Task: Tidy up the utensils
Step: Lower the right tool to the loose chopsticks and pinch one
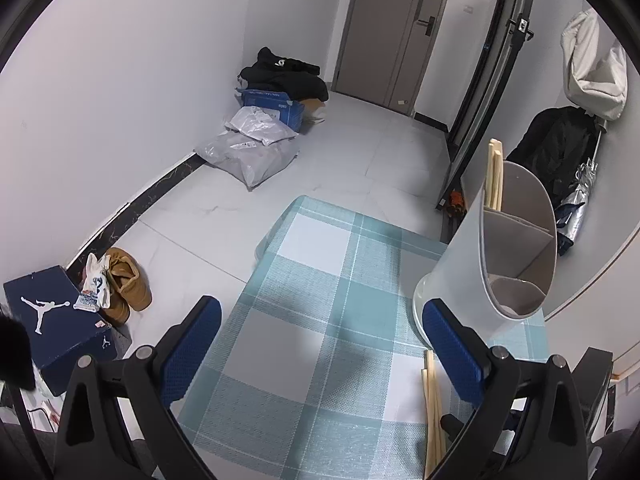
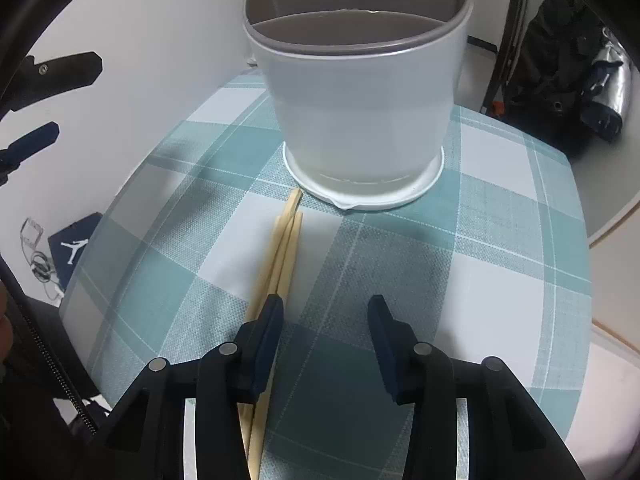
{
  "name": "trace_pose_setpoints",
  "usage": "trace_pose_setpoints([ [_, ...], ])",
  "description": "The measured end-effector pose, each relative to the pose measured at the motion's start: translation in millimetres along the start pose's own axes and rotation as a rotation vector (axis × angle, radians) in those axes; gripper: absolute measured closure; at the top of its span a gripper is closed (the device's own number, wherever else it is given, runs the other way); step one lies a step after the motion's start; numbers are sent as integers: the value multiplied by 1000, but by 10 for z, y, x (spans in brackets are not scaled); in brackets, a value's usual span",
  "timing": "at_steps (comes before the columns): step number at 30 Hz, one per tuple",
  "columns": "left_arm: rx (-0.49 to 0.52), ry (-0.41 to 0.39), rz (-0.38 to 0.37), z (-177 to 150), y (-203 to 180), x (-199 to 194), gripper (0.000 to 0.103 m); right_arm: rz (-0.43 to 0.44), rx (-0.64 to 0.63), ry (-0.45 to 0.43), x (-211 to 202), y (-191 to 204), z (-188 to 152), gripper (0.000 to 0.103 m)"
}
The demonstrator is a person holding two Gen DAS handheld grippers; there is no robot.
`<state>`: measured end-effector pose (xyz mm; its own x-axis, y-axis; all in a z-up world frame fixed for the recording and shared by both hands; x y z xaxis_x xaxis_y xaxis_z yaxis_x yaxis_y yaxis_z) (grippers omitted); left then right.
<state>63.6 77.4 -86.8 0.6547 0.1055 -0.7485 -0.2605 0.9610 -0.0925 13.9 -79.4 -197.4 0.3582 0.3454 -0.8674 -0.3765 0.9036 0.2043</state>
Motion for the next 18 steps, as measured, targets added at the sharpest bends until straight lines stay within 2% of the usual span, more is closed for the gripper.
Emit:
trace_pose_setpoints([
  [3,-20,11,2,13,35,5,4,-1,-21,9,11,100,0,65],
  [7,-54,17,4,45,99,19,4,-70,-69,26,68,192,5,67],
  [11,-80,17,11,66,159,27,4,-64,-96,43,93,292,19,80],
  [13,-88,16,14,67,177,25,4,-55,-109,49,100,303,21,96],
  [18,-107,22,4,78,224,32,4,-9,-107,96,41,305,-60,97],
])
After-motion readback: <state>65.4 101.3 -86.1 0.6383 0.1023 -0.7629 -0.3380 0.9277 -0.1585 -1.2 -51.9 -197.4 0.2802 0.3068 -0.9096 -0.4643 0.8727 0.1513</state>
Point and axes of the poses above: each gripper's, at about its wrist camera, not at the fingertips, and x roughly the way its jaws point, y to its left, z to its top, the point moved 5 cm from there along x, roughly the way its jaws point, and after that the axes turned 9 degrees about z, right-handed, at the moved point
